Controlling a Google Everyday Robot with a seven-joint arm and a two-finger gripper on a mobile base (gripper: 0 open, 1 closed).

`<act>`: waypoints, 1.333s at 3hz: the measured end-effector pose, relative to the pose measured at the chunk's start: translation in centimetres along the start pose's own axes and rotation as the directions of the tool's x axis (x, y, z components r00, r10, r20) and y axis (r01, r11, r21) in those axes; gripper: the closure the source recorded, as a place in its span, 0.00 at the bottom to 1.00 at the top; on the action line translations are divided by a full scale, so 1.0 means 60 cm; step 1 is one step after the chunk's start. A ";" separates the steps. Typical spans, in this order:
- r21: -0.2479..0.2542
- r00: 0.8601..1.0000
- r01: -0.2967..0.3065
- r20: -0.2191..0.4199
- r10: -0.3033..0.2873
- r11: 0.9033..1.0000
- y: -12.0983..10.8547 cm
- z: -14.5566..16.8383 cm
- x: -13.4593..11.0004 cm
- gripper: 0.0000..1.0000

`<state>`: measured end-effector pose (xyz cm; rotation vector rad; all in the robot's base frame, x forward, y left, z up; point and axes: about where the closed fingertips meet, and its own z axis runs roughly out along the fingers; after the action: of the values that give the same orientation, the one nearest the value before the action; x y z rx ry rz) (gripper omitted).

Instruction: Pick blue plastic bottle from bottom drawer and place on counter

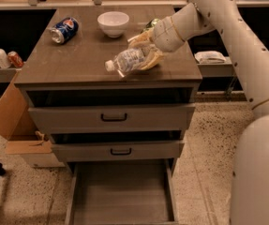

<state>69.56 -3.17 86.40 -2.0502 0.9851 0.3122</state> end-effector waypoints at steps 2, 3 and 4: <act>-0.019 0.999 -0.042 0.002 0.042 0.999 -0.027 0.011 0.018 0.61; -0.019 0.999 -0.048 0.003 0.048 0.999 -0.035 0.013 0.024 0.39; -0.015 0.999 -0.054 0.004 0.054 0.998 -0.041 0.012 0.028 0.16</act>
Offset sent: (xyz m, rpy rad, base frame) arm 0.0335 -0.0039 0.0080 -0.0127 0.0568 -0.0273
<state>72.60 -2.62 86.48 -2.0386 1.0395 0.3528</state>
